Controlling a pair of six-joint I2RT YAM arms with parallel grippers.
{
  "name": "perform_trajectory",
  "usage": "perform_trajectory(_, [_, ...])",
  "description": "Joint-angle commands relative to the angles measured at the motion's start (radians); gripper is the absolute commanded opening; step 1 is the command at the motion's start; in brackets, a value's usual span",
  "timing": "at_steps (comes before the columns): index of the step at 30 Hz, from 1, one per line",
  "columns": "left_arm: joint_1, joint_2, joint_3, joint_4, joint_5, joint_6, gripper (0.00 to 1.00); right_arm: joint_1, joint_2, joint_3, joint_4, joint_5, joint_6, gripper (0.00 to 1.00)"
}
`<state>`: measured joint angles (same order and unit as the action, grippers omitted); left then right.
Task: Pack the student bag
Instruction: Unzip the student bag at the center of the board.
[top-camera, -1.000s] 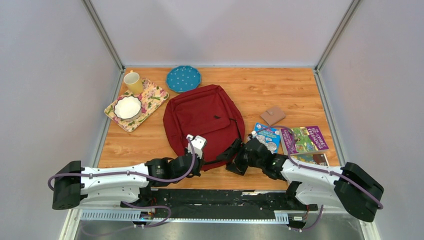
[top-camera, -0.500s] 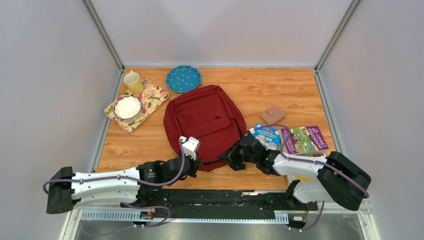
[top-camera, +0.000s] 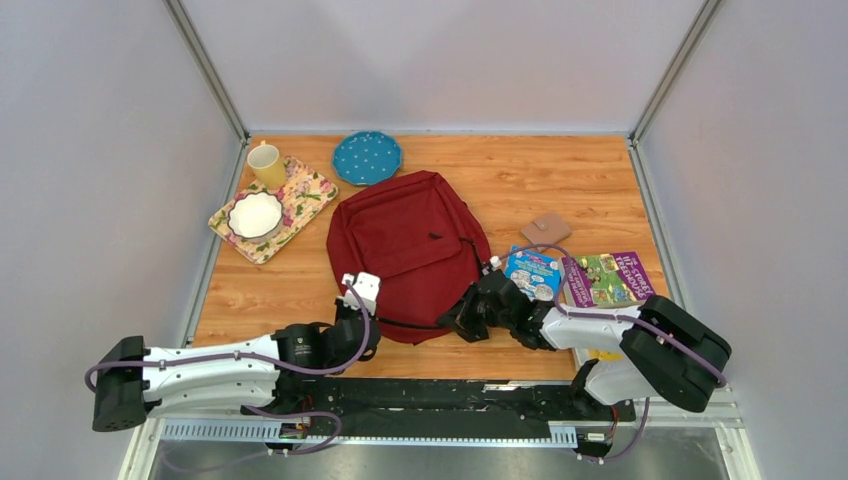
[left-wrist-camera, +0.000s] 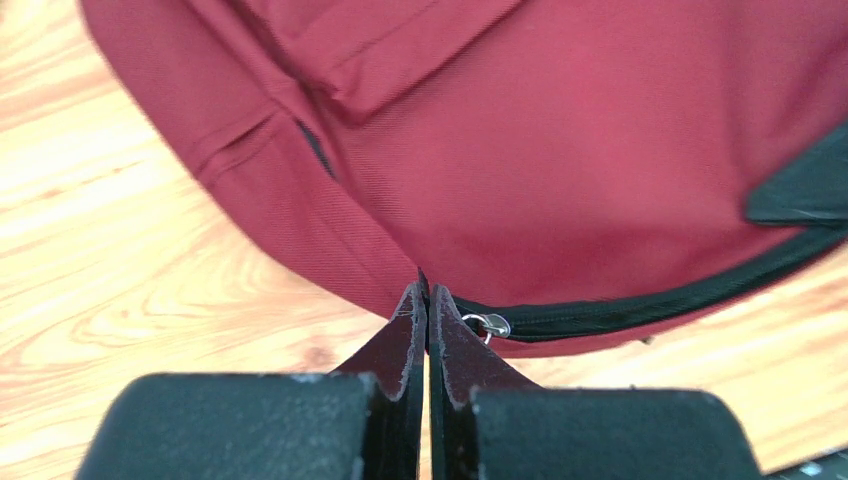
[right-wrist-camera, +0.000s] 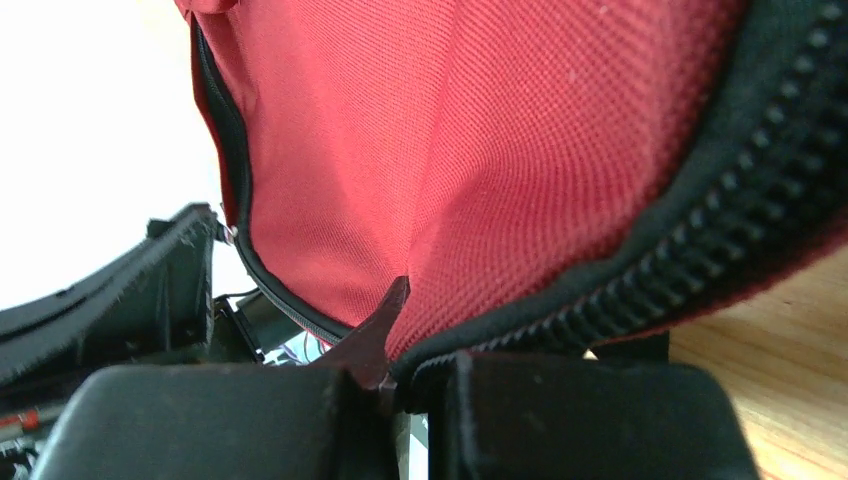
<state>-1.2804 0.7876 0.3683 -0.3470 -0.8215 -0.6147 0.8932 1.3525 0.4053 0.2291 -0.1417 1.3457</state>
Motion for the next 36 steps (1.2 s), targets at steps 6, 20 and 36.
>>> perform_trajectory(6, [0.260,-0.056,0.015,-0.037,-0.002,0.124,0.00,0.030,-0.036,-0.056,0.044,-0.021,-0.138,0.00])
perform_trajectory(20, [0.477,0.033,0.008,0.035,0.194,0.164,0.00,0.111,-0.104,-0.046,-0.004,0.048,-0.203,0.00])
perform_trajectory(36, [0.642,0.065,-0.020,0.071,0.475,0.178,0.08,0.127,-0.104,-0.011,-0.008,0.074,-0.224,0.00])
